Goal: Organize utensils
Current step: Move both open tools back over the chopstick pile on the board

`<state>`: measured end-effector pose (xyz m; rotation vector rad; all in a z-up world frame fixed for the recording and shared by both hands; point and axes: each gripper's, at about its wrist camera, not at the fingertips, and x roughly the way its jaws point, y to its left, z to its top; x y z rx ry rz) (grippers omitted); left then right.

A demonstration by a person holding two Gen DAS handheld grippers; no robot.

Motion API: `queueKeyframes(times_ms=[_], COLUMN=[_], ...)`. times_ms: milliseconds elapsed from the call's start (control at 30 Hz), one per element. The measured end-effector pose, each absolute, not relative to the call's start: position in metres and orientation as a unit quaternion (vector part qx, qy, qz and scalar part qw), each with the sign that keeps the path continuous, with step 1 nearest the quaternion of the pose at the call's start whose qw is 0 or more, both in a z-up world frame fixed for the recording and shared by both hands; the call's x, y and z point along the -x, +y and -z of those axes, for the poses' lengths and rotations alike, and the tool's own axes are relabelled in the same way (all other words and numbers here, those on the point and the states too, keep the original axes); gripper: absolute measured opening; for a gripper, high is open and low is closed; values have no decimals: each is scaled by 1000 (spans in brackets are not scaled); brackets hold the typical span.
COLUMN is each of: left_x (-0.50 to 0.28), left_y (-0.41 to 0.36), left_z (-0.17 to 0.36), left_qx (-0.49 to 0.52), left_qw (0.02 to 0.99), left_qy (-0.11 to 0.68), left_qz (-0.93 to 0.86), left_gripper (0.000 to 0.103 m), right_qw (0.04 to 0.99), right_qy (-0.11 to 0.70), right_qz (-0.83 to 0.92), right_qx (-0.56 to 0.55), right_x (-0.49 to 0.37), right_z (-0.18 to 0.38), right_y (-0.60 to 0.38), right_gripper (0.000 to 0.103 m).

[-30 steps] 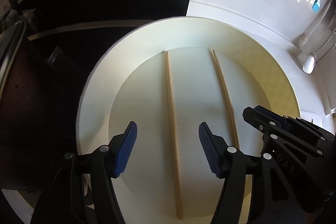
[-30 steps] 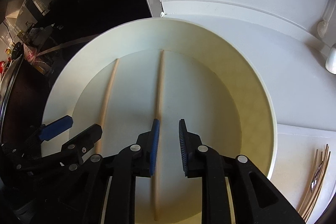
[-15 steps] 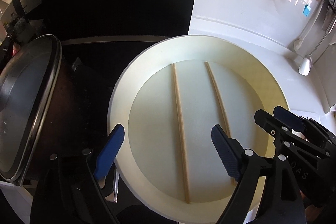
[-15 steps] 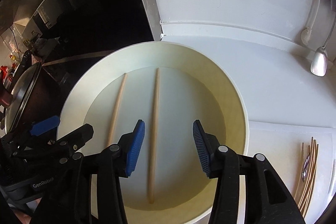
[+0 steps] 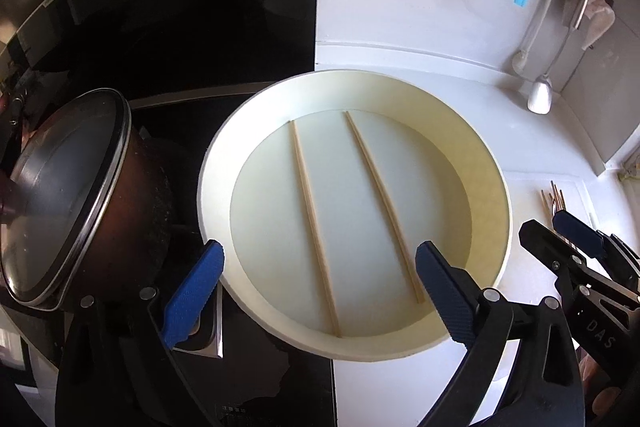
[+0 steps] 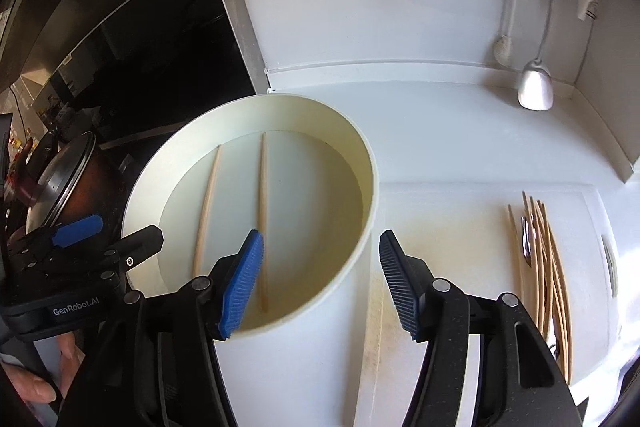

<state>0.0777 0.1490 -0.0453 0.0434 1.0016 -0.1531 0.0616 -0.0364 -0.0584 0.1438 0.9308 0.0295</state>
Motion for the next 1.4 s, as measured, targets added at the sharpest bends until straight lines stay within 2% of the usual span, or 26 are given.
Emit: queueKeyframes(times_ms=[367, 633, 833, 1133, 1400], left_x=[-44, -15, 10, 41, 43], left_y=[75, 4, -51, -105, -115], left_z=[54, 52, 64, 79, 83], left_qx=[-66, -48, -38, 0, -4], left_qw=[863, 863, 867, 874, 884], left_qy=[478, 463, 464, 476, 464], left_qz=[153, 196, 177, 96, 61], left_gripper=[95, 96, 96, 96, 97], right_qw=[882, 881, 889, 897, 900], right_qy=[450, 436, 429, 434, 428], right_qz=[80, 142, 124, 46, 16], right_qx=[-114, -114, -101, -70, -76], right_x=[23, 75, 100, 103, 86], right_z=[64, 57, 64, 78, 93], right_y=[-109, -192, -252, -319, -322], right_gripper=[58, 58, 58, 58, 58])
